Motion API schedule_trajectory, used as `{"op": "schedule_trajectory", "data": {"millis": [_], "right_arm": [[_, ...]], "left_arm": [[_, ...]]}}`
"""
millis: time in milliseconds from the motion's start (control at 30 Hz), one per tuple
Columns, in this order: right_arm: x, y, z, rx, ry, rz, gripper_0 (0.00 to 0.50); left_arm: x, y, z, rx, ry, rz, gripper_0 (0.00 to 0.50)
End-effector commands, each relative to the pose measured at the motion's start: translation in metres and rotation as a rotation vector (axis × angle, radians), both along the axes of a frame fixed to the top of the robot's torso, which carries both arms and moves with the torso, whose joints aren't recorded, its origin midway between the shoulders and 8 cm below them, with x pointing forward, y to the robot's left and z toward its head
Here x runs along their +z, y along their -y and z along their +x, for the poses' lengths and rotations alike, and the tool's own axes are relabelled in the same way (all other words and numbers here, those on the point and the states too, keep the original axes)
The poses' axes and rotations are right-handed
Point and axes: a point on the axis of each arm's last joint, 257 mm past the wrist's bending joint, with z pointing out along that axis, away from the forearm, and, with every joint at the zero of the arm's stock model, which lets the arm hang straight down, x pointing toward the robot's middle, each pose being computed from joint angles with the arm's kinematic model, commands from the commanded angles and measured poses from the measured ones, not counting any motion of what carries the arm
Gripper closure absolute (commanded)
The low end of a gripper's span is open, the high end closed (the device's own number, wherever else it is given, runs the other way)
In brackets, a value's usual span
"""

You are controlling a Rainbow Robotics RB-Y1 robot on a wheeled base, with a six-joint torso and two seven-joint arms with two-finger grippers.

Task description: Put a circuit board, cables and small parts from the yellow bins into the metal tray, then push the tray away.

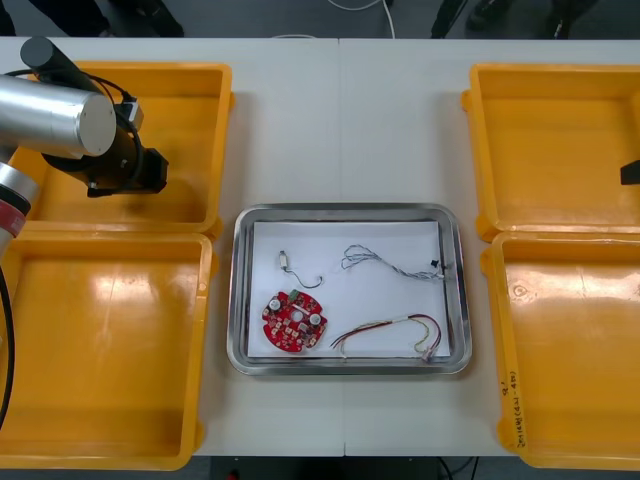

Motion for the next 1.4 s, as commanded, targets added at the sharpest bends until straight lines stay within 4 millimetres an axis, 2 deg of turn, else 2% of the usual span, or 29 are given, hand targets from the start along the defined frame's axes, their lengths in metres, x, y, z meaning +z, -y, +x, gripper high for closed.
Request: {"op": "schedule_trajectory", "data": {"millis": [33,267,533,800,933,1100,1400], "right_arm": [[0.010,0.042,-0.011,-0.124,0.028,-0.023,0.000],[-0.006,0.069,-0.021,-0.203,-0.008,-0.030,0.000],[-0.035,0.085,-0.037,-0.246,-0.083,-0.014,0.000],[-0.064,0.100,-0.059,-0.281,-0.157,-0.034,0.000],[-0.068,0.105,-0.060,-0.294,-0.153,-0.043,0.000],[-0.073,0.099,-0.056,-0.289,-0.142,-0.017,0.000],[-0.080,0.088,-0.045,-0.285,-0.101,0.035,0.000]], "left_arm": [[0.012,-0.013,0.002,-0.095,0.024,0.088,0.500],[0.037,-0.013,-0.007,-0.083,0.003,0.062,0.500],[0.068,-0.008,-0.027,-0.088,-0.027,0.053,0.500],[0.094,0.013,-0.053,-0.108,-0.052,0.051,0.500],[0.105,0.030,-0.067,-0.092,-0.060,0.034,0.500],[0.114,0.050,-0.084,-0.085,-0.070,0.019,0.500],[0.133,0.112,-0.093,-0.089,0.013,-0.062,0.500]]}}
